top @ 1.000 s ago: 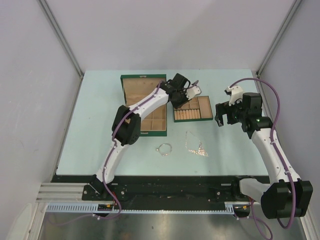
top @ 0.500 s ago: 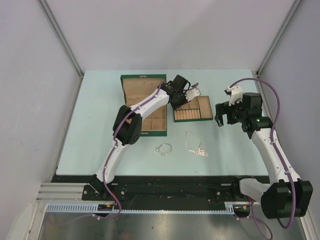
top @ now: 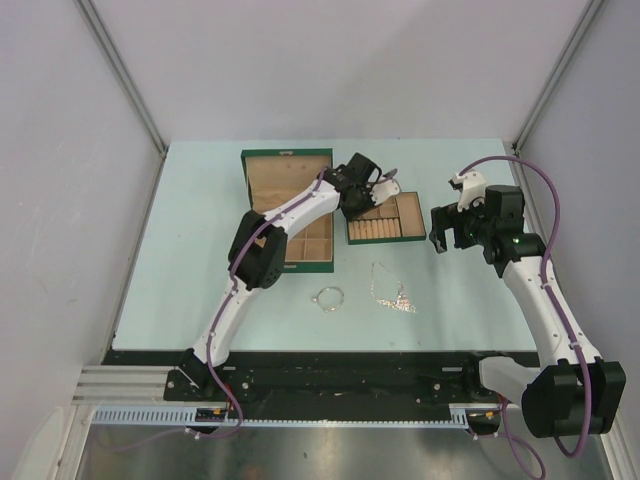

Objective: Organize the mixed jewelry

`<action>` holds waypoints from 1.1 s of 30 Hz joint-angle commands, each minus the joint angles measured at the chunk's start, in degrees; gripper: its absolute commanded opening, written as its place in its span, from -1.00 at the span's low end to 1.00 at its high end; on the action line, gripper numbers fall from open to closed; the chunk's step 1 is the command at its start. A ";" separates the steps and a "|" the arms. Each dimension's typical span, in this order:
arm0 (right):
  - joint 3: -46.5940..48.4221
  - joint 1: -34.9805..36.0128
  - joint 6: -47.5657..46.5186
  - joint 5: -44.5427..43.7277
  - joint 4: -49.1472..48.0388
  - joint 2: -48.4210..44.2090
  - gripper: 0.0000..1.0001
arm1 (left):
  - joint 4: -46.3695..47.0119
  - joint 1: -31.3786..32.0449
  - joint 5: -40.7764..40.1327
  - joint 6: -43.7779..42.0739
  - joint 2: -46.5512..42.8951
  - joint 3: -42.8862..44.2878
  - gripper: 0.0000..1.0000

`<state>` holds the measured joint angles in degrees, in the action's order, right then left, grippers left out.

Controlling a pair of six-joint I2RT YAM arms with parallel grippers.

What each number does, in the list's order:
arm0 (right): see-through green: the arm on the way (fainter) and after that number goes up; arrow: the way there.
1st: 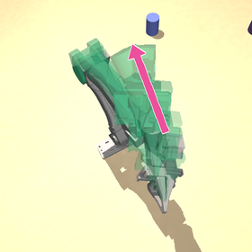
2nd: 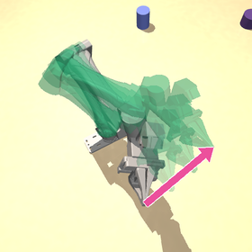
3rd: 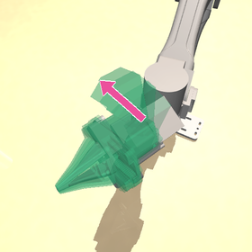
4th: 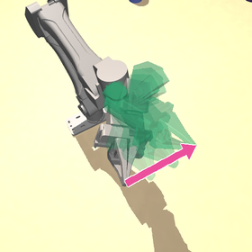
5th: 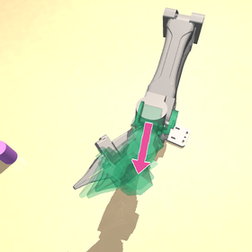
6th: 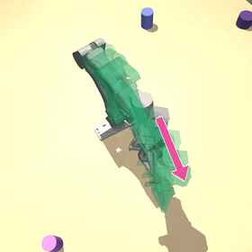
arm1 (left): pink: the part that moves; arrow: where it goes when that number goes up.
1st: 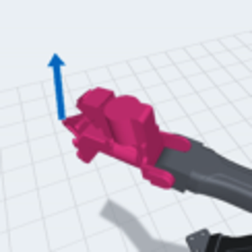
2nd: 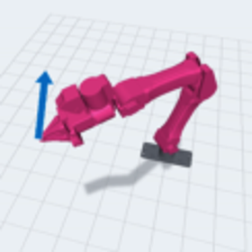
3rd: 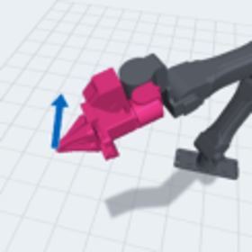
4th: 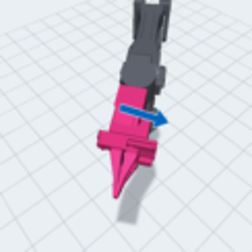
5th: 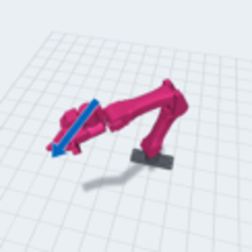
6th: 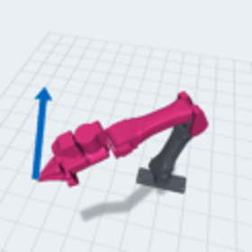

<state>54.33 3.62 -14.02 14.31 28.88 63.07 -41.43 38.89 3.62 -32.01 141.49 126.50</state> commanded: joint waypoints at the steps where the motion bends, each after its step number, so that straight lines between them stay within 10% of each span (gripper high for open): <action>1: 0.08 -0.19 -0.39 0.37 -0.50 -0.75 0.99 | 1.09 0.30 -0.80 -1.56 0.37 2.79 -0.42; 24: 0.08 -0.28 -0.39 1.16 -0.23 -1.90 0.99 | -2.77 0.22 3.32 1.95 -13.60 -0.37 -0.40; 33: 0.08 0.07 -0.39 2.83 -0.23 -2.51 0.99 | -1.29 0.22 10.70 0.99 -35.45 -26.89 -0.42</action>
<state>54.33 3.62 -14.02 15.97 28.93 62.00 -42.28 38.89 8.64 -30.83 116.73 108.66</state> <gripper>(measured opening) 0.994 0.290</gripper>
